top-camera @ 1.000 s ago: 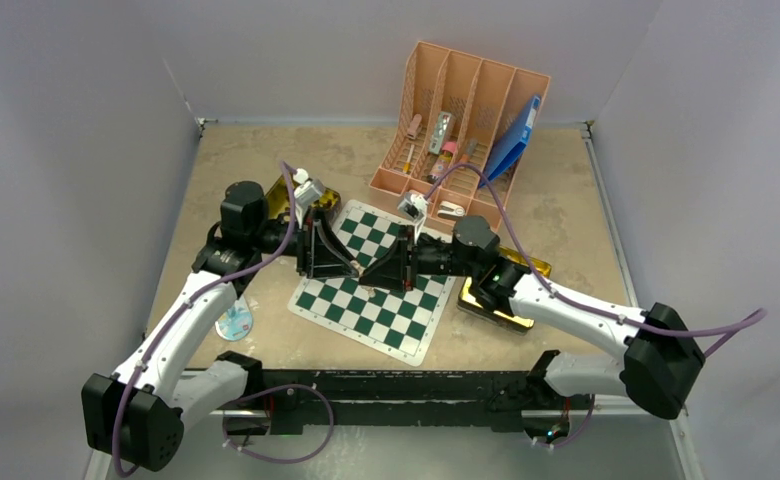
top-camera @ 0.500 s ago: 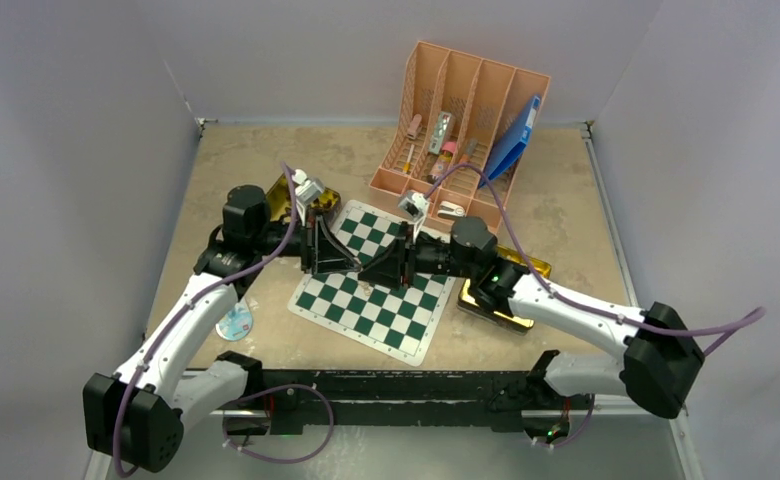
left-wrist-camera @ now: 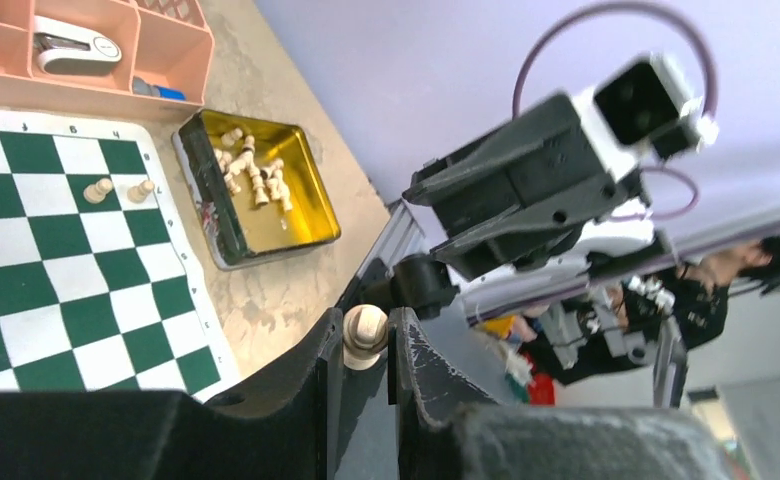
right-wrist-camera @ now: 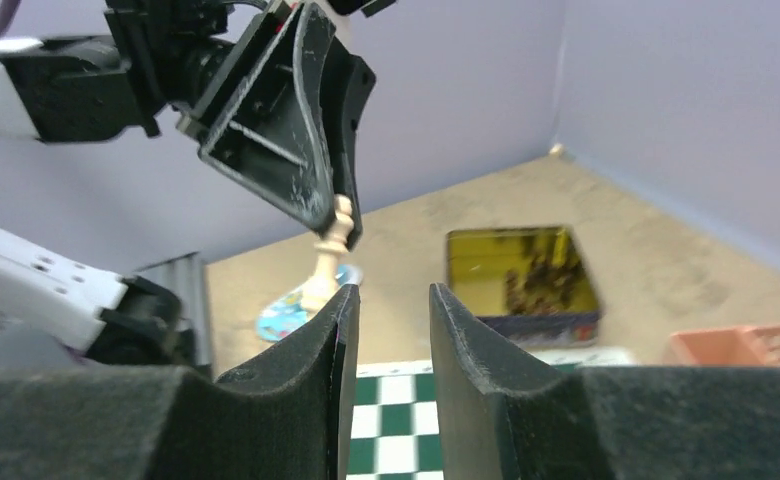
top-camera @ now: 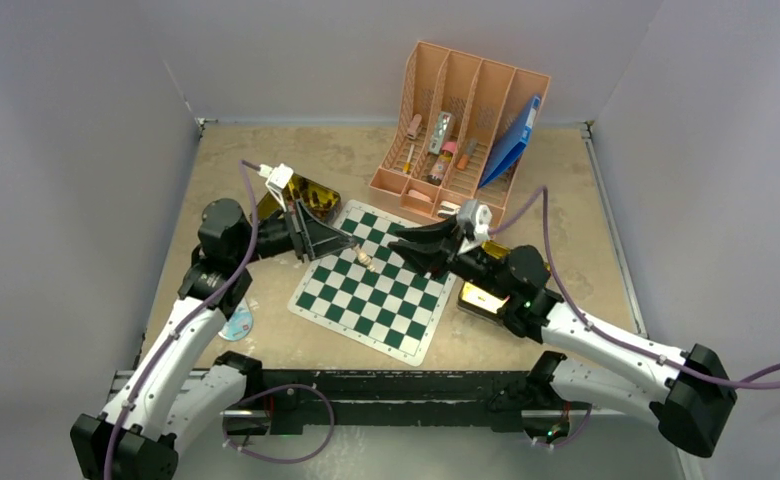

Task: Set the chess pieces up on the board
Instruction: Pick up the chess piece from the storage box.

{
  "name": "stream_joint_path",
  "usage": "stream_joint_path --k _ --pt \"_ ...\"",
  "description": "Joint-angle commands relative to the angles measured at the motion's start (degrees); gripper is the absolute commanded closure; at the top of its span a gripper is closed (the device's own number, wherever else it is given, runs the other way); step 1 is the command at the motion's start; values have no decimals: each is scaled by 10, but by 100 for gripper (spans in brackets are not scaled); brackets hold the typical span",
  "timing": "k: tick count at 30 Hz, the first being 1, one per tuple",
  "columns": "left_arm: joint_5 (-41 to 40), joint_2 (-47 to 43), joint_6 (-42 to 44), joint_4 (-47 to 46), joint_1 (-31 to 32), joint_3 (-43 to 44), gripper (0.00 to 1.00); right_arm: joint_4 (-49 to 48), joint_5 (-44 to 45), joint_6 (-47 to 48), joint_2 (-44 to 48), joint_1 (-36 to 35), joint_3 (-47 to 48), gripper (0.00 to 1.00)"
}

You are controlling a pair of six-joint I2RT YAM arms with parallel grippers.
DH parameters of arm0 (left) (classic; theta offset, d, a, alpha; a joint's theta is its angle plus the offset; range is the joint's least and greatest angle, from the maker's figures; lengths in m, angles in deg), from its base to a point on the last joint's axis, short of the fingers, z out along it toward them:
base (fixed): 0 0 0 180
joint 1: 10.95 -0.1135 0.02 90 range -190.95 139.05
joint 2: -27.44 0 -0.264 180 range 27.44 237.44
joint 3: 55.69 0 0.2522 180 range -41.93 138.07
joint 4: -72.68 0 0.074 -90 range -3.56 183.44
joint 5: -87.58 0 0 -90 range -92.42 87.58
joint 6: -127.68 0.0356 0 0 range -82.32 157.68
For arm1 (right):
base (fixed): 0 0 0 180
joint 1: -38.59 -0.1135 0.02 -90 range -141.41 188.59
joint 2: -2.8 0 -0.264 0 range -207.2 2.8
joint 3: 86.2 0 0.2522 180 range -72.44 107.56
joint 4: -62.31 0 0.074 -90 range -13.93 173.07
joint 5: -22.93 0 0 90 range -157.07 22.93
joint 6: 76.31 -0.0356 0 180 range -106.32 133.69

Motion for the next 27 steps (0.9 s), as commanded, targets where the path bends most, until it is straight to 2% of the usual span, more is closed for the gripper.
stream_joint_path --k 1,5,8,11,15,21,27 --pt "-88 -35 -135 -54 3 -18 100 -225 1 220 40 0 -58 66" --pt "-134 -51 -209 -45 3 -19 100 -212 -50 332 45 0 -53 64" --pt "-139 -54 -241 -41 3 -16 100 -200 -80 398 38 -5 -59 60" --pt "-147 -58 -271 -34 3 -19 100 -259 -88 436 28 -13 -89 58" --pt "-164 -70 -324 -35 3 -32 100 -276 -71 489 16 -35 -96 57" --pt "-174 -83 -350 -19 3 -29 100 -307 -45 543 -6 -62 -108 59" --pt "-179 -94 -364 -1 3 -24 100 -311 -25 578 -27 -91 -102 56"
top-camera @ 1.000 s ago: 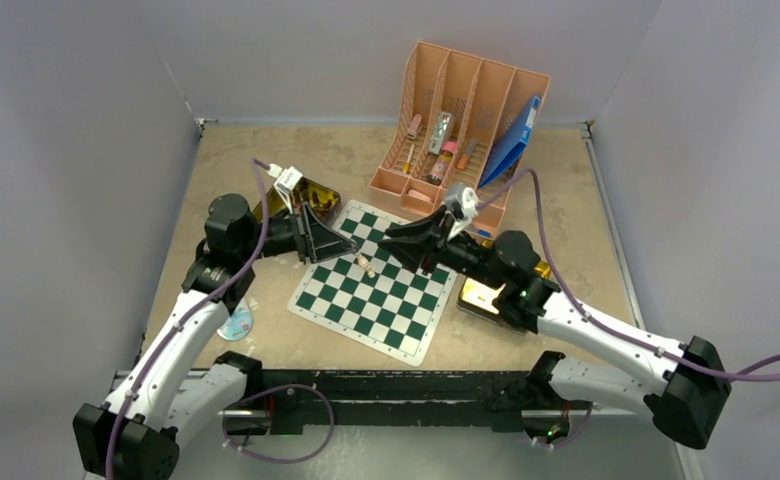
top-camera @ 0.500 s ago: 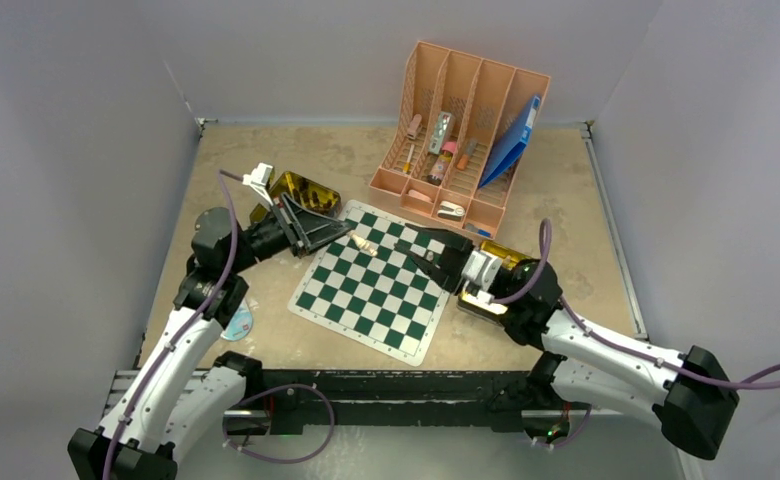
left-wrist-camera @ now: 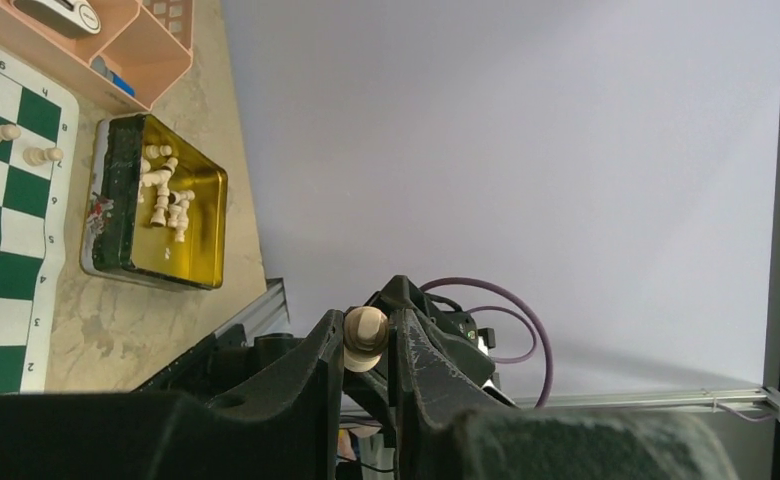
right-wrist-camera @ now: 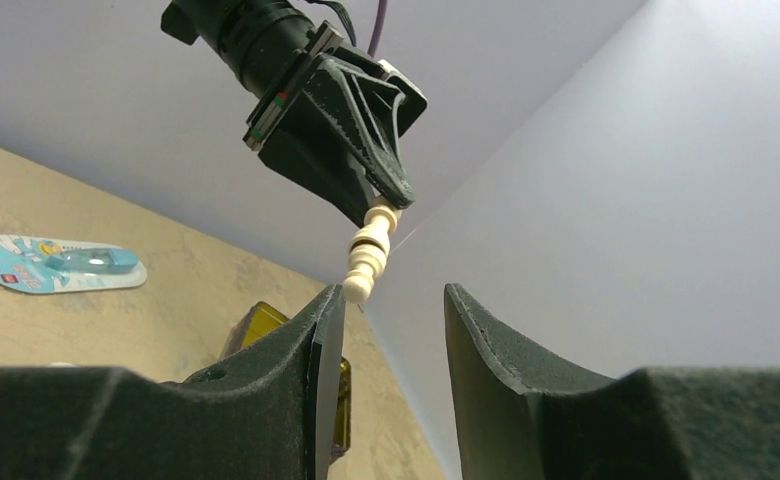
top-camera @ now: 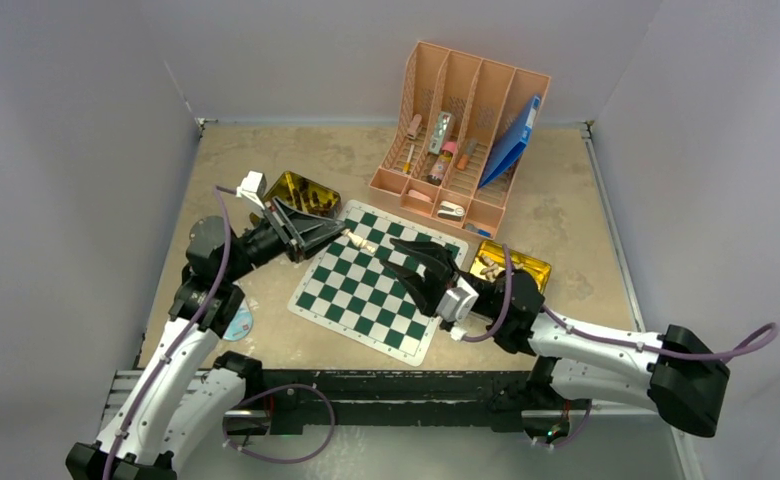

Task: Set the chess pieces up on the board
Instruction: Pick up the chess piece from the storage box.

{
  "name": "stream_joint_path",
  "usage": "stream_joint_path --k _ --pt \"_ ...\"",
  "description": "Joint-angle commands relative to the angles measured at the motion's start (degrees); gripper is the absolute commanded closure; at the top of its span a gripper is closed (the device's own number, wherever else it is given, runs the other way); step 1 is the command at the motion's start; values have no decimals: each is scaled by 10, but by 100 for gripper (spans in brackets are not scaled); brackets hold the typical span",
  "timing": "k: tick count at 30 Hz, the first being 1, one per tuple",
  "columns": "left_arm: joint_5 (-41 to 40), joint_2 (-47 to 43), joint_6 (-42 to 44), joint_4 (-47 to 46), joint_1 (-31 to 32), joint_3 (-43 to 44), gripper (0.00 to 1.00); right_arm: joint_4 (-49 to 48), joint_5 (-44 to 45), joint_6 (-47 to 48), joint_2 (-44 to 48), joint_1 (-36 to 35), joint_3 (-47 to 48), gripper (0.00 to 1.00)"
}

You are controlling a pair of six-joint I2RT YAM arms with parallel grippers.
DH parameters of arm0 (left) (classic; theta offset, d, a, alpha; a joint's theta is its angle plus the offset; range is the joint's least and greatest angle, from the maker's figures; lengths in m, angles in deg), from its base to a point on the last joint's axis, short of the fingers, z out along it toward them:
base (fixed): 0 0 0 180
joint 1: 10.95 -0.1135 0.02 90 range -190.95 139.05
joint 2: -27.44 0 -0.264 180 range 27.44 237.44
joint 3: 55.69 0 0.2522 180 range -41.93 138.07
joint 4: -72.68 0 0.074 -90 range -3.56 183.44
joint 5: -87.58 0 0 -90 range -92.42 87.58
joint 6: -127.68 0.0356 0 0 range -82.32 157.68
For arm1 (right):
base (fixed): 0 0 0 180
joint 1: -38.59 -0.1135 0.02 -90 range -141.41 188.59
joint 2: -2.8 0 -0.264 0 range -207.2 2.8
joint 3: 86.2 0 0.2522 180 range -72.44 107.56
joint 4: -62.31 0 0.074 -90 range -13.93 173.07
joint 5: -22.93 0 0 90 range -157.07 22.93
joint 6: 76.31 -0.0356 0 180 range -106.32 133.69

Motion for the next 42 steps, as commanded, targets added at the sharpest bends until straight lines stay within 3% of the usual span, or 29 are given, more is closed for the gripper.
stream_joint_path --k 1,17,29,40,42 --pt "-11 -13 -40 0 3 7 100 -60 30 48 -13 -21 8 56" --pt "0 -24 -52 1 3 6 100 -111 116 91 -65 -77 19 62" --pt "0 -29 -55 6 3 4 100 -143 127 85 -88 -95 27 64" --pt "-5 -37 -56 12 3 -4 100 -180 157 84 -106 -106 34 73" --pt "-7 -38 -56 12 3 -8 100 -180 158 82 -107 -107 34 80"
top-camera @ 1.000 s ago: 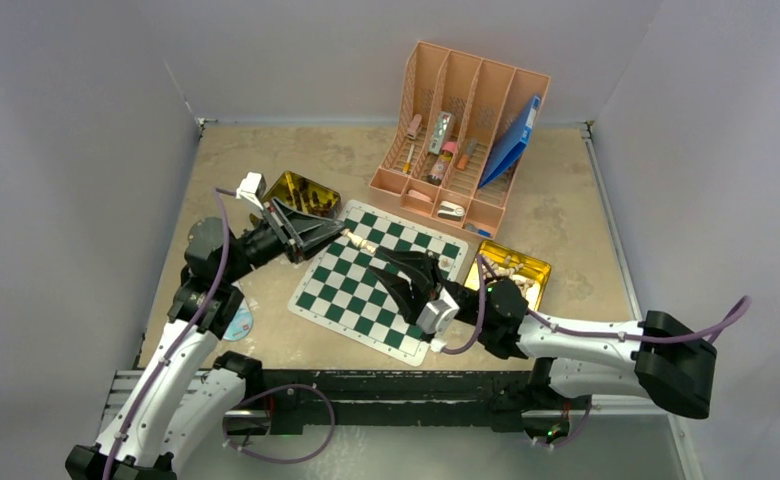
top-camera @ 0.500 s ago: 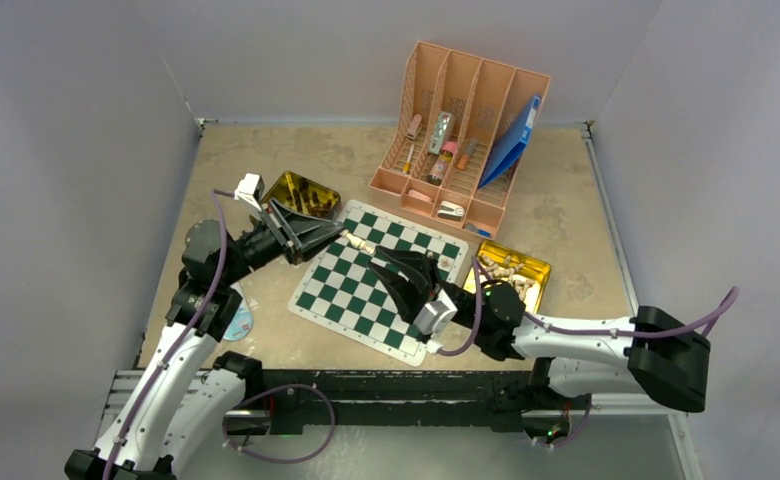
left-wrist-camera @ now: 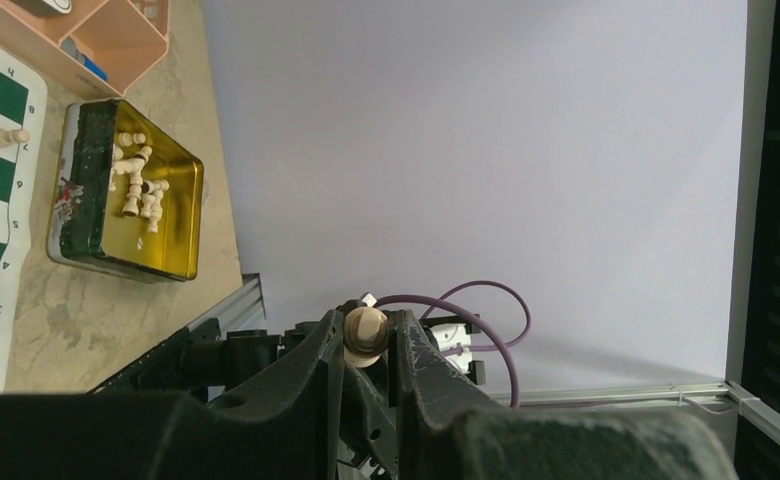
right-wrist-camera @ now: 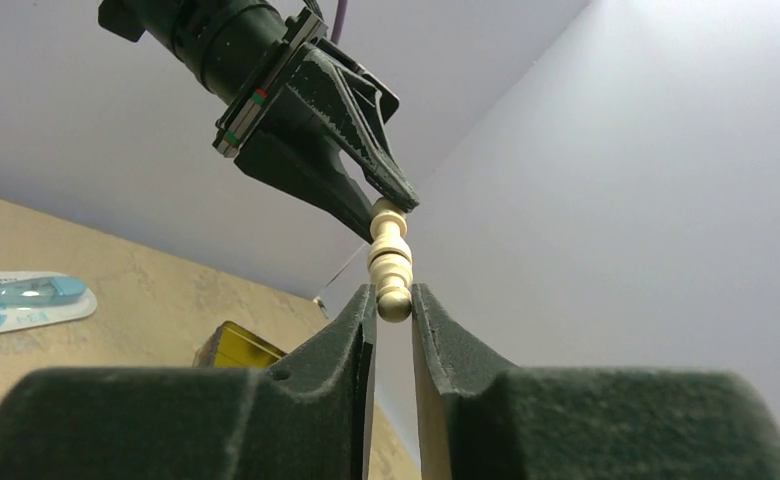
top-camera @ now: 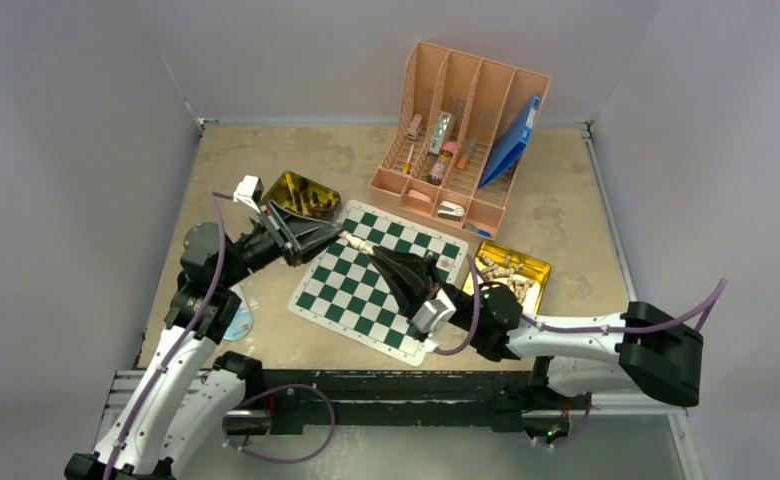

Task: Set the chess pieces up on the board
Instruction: Pick up the chess piece from the storage box.

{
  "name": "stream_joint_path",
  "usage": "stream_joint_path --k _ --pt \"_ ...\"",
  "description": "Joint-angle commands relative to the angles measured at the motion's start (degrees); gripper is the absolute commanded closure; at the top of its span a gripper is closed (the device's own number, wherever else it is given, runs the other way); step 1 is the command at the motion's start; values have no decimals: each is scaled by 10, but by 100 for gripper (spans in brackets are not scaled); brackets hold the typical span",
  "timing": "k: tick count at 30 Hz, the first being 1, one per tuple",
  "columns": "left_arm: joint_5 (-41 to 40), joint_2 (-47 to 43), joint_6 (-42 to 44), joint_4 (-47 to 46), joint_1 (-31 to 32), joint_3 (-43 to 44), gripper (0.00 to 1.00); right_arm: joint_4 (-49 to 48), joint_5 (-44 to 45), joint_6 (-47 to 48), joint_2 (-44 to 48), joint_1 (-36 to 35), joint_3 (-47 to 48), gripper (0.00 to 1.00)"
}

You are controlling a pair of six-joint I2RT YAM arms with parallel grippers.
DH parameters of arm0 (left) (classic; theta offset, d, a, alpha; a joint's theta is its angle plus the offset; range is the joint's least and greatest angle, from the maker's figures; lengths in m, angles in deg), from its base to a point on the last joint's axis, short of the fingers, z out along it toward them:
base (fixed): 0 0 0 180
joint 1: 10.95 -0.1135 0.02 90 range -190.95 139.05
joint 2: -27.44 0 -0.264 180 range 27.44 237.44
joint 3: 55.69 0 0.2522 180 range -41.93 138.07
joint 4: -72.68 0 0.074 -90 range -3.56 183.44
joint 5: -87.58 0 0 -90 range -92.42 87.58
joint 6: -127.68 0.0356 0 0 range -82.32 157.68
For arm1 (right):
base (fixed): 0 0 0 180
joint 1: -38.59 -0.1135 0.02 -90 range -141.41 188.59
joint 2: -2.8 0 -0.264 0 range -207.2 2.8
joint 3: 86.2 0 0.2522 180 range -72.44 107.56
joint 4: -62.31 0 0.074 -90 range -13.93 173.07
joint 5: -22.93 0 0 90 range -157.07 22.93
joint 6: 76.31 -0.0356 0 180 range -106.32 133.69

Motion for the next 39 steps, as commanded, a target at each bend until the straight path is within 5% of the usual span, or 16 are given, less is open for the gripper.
stream_joint_path --k 1,11,17,24,31,34,39 --pt "-8 -9 -19 1 3 -8 100 -54 16 0 2 -6 26 83" --pt "-25 -12 11 -16 3 -30 100 -25 28 -79 33 -11 8 97" --pt "-106 -19 172 46 3 11 100 82 76 -215 108 -11 0 100" --pt "-168 -44 509 90 3 39 100 418 252 -478 173 -11 98 100" --pt "4 -56 705 84 3 -10 100 725 357 -616 103 -7 227 100" --pt "57 -58 736 76 3 -30 100 816 349 -667 65 22 279 99" --pt "85 -88 781 73 3 -53 100 893 215 -687 14 139 325 98"
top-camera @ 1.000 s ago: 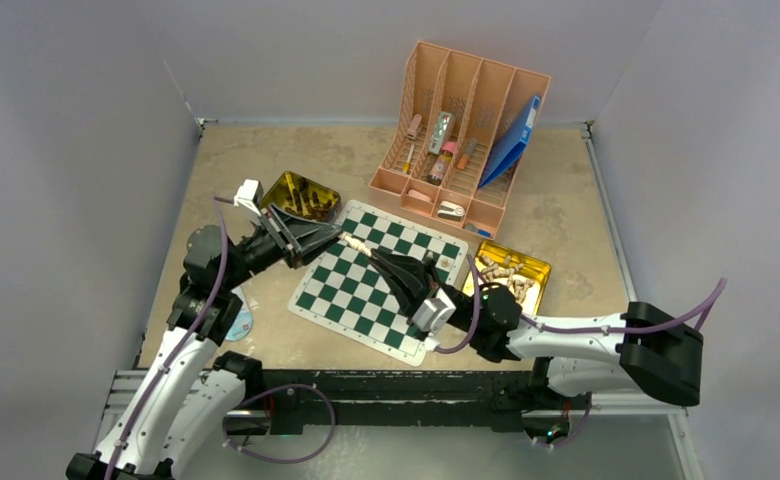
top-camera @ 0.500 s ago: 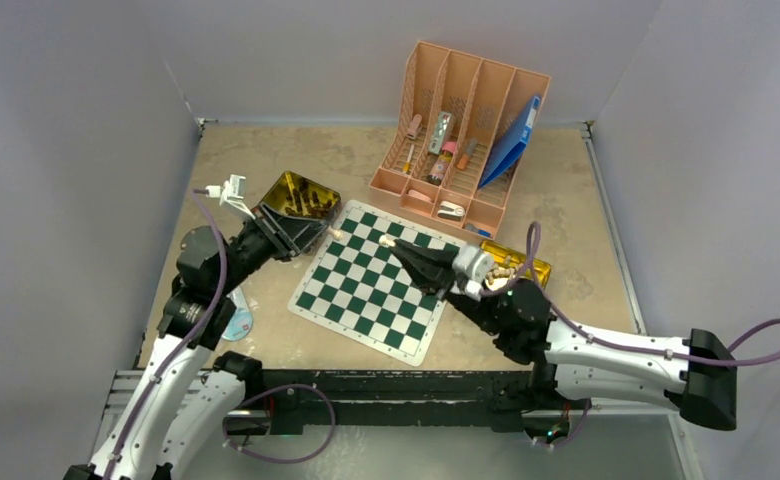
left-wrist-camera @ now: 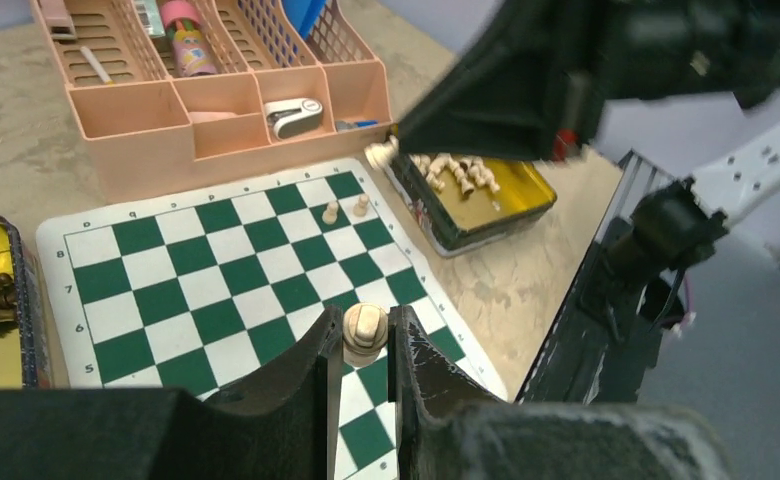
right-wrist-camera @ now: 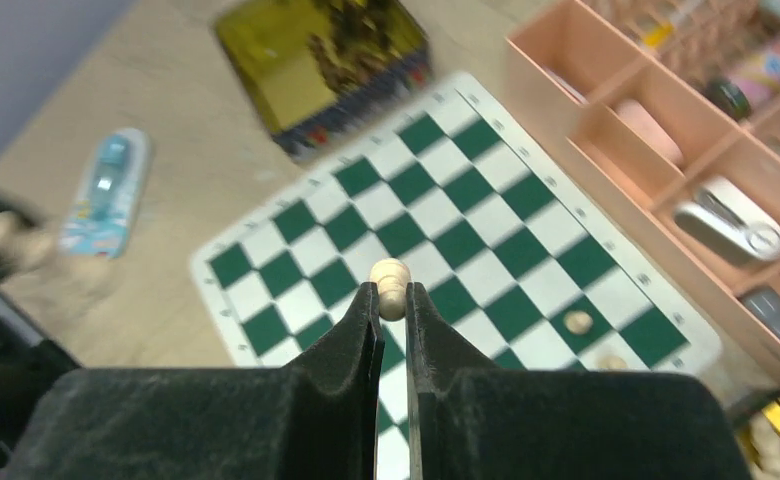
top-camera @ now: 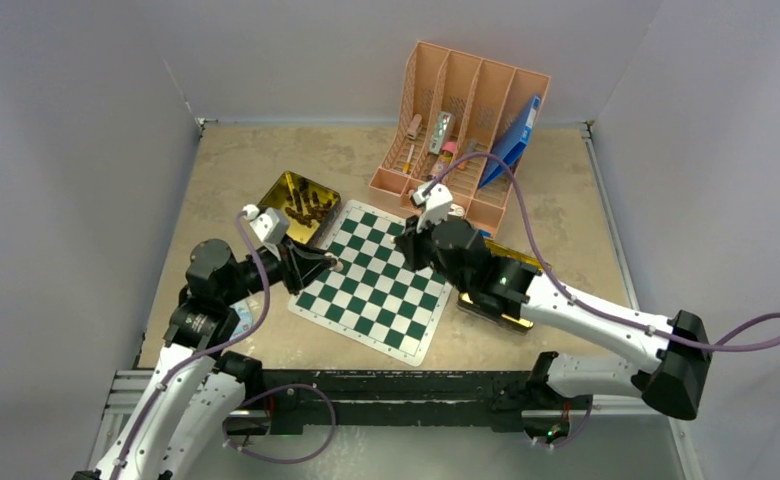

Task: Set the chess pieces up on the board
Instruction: Pick up the chess piece from the storage box, then place the chess piece on the chessboard.

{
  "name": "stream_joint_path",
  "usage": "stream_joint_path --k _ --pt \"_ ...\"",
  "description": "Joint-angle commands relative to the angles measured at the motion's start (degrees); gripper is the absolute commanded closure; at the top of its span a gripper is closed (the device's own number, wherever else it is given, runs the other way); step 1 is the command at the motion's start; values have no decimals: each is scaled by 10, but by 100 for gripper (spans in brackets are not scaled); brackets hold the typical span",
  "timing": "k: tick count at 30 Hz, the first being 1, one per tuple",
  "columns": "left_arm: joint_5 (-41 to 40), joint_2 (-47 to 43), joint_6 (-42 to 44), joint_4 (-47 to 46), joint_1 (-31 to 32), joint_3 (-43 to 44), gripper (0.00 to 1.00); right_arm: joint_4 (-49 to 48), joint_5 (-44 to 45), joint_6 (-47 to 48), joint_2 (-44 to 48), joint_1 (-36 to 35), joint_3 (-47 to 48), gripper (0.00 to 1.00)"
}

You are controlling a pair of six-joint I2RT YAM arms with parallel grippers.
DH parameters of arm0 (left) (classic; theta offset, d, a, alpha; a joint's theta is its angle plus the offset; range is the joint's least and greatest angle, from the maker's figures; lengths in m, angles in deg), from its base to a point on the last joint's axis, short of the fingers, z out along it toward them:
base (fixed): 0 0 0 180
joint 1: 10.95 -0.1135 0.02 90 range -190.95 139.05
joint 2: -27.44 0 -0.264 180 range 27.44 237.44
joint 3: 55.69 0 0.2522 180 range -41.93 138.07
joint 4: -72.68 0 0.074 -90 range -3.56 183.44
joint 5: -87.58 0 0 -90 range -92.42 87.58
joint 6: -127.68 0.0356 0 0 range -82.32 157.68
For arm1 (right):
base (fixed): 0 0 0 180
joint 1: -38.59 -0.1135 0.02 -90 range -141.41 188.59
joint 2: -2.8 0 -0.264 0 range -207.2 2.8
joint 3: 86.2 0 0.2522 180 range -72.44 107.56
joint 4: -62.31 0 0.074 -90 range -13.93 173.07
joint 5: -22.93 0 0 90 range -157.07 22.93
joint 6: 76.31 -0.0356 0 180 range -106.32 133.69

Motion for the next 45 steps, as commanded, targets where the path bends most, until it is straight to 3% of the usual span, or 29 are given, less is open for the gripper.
stream_joint_path --k 1,9,23,45 --pt "55 -30 86 -12 1 -6 100 121 -77 -50 -33 90 56 98" --pt "45 -101 116 -1 1 -22 100 254 -116 -17 -188 158 151 99" --pt "48 -123 125 12 1 -17 100 312 -148 37 -384 197 269 95" --pt "57 -125 122 8 1 -19 100 297 -160 59 -451 223 292 93"
